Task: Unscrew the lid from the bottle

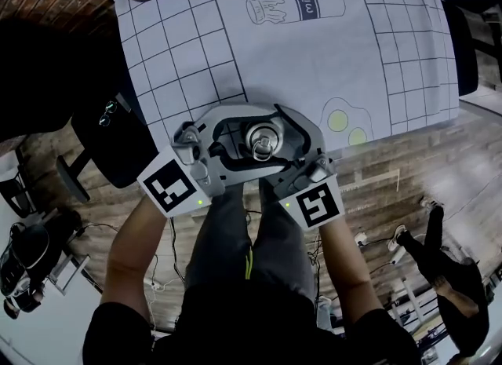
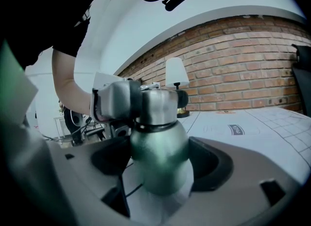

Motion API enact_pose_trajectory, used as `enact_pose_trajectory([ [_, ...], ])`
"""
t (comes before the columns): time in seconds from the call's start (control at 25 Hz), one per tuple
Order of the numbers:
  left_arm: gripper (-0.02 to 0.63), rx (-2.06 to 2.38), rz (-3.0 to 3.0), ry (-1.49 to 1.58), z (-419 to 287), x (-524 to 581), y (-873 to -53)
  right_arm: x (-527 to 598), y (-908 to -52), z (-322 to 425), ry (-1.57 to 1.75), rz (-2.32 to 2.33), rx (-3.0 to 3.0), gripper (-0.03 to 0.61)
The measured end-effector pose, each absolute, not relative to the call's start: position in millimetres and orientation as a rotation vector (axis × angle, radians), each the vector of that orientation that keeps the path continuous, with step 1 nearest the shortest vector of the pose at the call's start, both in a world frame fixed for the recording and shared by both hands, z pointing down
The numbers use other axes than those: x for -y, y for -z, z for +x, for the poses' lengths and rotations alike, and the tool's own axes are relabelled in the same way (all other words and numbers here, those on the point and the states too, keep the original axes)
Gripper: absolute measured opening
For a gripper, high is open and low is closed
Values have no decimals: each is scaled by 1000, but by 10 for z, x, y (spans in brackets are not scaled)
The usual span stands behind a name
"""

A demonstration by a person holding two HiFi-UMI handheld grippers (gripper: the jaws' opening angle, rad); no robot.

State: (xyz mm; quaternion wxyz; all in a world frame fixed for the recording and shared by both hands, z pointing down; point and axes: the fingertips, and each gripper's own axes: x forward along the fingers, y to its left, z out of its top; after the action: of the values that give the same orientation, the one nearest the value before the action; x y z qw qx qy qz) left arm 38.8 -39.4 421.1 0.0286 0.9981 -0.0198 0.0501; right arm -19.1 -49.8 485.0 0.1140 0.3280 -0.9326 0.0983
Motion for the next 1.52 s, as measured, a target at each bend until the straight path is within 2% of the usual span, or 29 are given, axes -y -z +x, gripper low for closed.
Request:
enact_pose_trajectory([
  [0.2,287,481,3075,-134,383,486,-4197,495,-4855,-185,-293,961,2733,348],
  [0.32,287,582,3085,-133,381,513,-4186,500,-4856,-192,-299,957,2735,348],
  [1.0,285,564,3063,-91,370,524,-4098,476,-4840,-155,-288,950,2724,348],
  [1.52,285,578,3058,-111,366,483,-4028,312,-4795,156,-304,981,2643,348],
])
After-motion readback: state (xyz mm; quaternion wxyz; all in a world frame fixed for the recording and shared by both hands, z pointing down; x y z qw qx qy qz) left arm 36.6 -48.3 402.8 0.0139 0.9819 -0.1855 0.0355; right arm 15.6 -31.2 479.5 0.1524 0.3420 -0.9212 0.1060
